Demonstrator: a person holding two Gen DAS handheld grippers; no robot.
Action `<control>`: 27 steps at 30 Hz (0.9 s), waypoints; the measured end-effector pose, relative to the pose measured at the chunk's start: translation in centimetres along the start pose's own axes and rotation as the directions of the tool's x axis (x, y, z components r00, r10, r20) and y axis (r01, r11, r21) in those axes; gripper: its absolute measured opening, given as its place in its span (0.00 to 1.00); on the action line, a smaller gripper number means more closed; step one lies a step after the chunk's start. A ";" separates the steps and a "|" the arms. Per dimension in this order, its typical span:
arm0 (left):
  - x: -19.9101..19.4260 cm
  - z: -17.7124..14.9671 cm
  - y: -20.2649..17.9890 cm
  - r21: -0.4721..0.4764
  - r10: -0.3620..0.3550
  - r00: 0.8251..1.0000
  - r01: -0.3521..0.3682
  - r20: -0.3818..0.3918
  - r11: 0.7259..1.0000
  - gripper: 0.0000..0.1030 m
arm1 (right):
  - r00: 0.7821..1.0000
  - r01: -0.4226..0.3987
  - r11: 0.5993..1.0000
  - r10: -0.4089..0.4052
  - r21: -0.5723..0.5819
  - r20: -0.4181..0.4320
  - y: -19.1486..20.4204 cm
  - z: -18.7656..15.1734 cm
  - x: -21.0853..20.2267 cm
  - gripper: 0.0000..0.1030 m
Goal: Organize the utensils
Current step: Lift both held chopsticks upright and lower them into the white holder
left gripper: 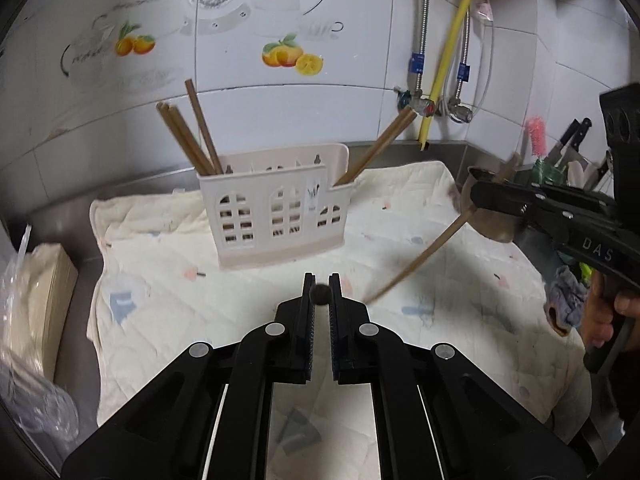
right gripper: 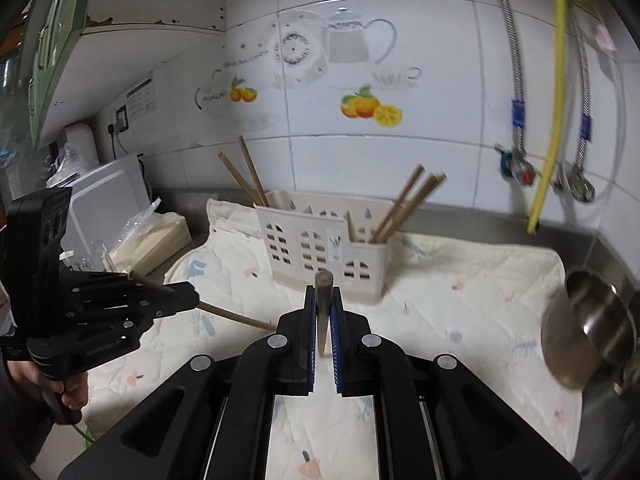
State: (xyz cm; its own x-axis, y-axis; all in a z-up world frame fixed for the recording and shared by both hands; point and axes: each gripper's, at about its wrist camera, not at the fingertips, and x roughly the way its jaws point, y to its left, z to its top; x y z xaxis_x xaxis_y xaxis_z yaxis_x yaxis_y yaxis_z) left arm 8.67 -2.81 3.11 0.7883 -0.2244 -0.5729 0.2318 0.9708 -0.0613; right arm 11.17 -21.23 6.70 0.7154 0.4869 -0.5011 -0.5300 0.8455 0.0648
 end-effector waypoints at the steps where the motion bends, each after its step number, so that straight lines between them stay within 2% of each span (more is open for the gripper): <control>1: 0.2 0.5 0.2 0.003 -0.005 1.000 0.005 -0.002 1.000 0.05 | 1.000 -0.005 1.000 0.005 -0.010 -0.002 0.0 0.5 0.1 0.06; 8: 0.0 4.4 1.4 0.008 -0.027 0.999 0.027 0.028 1.000 0.05 | 0.999 -0.034 0.999 0.034 -0.037 -0.006 -0.5 4.4 1.1 0.06; 16: -1.5 11.2 2.6 0.039 0.010 0.993 -0.015 0.121 0.999 0.05 | 0.999 -0.032 0.996 0.035 -0.077 0.038 -0.6 9.7 1.2 0.06; 23: -2.3 17.4 3.9 0.024 0.058 0.971 -0.065 0.231 0.998 0.05 | 0.997 -0.025 0.996 0.032 -0.082 0.077 -1.2 13.2 1.1 0.06; 27: -1.3 19.3 4.8 0.006 0.122 0.955 -0.128 0.269 0.992 0.05 | 0.995 -0.017 0.997 0.024 -0.074 0.100 -1.8 14.6 1.2 0.06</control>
State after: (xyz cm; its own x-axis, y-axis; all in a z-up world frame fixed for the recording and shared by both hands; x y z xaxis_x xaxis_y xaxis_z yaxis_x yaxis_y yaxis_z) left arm 19.76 0.54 19.32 0.9348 -0.1189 -0.3348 0.1324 0.9910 0.0175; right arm 19.57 -18.98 18.59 0.7443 0.5264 -0.4110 -0.5741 0.8187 0.0089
